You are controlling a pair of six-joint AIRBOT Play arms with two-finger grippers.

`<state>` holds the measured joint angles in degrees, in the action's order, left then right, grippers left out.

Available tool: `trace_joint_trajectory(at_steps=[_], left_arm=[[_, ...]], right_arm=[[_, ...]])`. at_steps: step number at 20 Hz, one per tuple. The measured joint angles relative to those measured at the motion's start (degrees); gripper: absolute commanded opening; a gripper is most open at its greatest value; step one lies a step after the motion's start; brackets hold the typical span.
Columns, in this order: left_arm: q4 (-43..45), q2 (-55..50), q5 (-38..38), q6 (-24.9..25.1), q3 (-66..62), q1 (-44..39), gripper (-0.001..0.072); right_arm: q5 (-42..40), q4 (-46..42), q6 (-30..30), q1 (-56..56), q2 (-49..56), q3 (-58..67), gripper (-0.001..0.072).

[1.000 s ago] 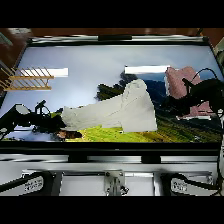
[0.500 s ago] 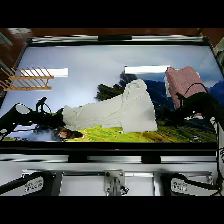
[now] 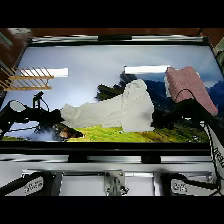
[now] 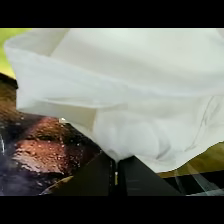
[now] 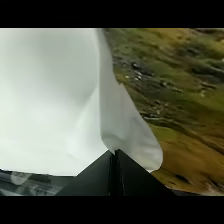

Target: Fold the shirts.

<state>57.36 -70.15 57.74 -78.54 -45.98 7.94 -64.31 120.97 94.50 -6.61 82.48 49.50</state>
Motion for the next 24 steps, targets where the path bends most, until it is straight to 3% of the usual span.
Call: trace_joint_trajectory(at_steps=[7, 16, 20, 24], left_arm=[[0.02, 3.5, 1.25, 2.25, -13.49, -0.02, 0.0032], [-0.13, 17.18, -2.01, 3.3, -52.83, -0.02, 0.0033], [-0.07, 21.49, -3.78, 2.45, -62.64, -0.02, 0.0033], [1.53, 22.62, 2.67, 0.96, -65.35, -0.02, 0.0033]], right_arm=[[6.08, 0.42, 2.89, 1.81, -11.52, 8.04, 0.0058], [25.16, -0.81, 5.29, 1.95, -35.34, 35.71, 0.0057], [30.49, -1.2, 5.68, 1.95, -39.45, 44.98, 0.0057], [34.71, -1.36, 5.81, 1.95, -40.28, 49.4, 0.0057]])
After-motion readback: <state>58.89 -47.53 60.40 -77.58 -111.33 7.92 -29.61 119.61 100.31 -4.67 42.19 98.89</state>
